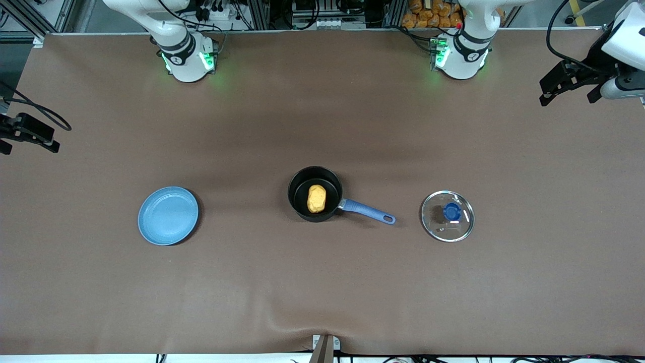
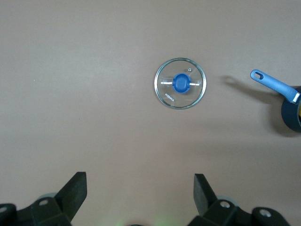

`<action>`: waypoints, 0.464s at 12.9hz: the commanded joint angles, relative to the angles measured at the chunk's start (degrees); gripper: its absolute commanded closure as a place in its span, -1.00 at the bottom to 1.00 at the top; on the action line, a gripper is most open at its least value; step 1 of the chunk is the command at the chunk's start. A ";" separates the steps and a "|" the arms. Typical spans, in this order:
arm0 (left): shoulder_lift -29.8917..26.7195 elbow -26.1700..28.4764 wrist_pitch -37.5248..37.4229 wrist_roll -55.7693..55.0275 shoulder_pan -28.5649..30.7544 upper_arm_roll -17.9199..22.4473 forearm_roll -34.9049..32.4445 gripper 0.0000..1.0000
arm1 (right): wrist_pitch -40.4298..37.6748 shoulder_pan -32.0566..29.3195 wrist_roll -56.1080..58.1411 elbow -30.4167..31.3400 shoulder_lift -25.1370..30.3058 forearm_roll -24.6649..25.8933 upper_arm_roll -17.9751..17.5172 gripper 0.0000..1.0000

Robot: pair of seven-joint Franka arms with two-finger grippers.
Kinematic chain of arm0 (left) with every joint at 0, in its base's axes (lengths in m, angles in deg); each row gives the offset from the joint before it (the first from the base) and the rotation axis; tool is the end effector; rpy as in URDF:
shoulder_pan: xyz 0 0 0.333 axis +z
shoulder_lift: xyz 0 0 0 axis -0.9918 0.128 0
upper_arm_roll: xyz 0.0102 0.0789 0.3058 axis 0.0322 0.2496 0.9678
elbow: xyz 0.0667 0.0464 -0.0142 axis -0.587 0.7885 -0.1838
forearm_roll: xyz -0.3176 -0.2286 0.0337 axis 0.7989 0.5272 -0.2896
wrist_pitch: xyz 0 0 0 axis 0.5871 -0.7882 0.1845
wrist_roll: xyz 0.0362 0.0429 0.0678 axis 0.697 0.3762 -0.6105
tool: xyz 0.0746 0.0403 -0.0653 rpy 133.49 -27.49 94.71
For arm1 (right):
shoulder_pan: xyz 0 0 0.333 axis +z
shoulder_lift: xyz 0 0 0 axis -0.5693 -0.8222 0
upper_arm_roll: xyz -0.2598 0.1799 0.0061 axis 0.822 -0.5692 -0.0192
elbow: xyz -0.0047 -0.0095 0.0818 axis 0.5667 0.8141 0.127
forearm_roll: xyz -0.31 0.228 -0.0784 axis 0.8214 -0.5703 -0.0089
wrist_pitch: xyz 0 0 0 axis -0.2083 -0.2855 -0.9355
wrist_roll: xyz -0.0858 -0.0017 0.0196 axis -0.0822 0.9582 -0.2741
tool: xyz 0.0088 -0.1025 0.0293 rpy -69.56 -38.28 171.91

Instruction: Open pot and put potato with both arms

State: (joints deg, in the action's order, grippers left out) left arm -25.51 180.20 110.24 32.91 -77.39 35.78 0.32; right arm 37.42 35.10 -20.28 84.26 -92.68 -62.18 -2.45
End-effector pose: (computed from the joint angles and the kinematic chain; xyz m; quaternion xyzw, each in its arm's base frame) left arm 0.4894 -0.0613 0.6610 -0.9995 -0.0194 -0.0231 0.0133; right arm 0.5736 -0.0425 0.6393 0.9997 0.0173 0.0197 0.0032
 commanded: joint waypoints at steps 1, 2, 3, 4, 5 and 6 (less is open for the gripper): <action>0.65 -1.56 -0.20 -0.11 0.89 -0.91 1.04 -1.00 | 0.11 0.04 0.00 0.81 1.23 0.51 -0.11 -1.00; 0.65 -1.56 -0.55 -0.12 0.29 -0.82 1.13 -1.00 | 0.11 0.12 0.00 0.80 1.23 0.69 -0.11 -1.00; 0.65 -1.47 -0.64 -0.20 -0.07 -0.82 1.13 -1.00 | 0.02 0.12 -0.08 0.89 1.23 0.78 -0.11 -1.00; 0.74 -1.47 -0.64 -0.29 -0.25 -0.73 1.13 -1.00 | 0.11 0.21 -0.08 0.89 1.23 0.78 -0.11 -1.00; 0.74 -1.47 -0.82 -0.38 -0.60 -0.73 1.04 -1.00 | 0.20 0.21 -0.08 0.89 1.15 0.78 -0.11 -1.00; 0.74 -1.47 -0.90 -0.29 -0.60 -0.73 1.04 -1.00 | 0.11 0.13 -0.08 0.80 1.14 0.78 -0.11 -1.00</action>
State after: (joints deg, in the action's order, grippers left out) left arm -25.39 180.09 110.20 32.90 -77.94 35.27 0.42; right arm 37.43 35.10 -20.28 84.25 -92.68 -62.06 -2.45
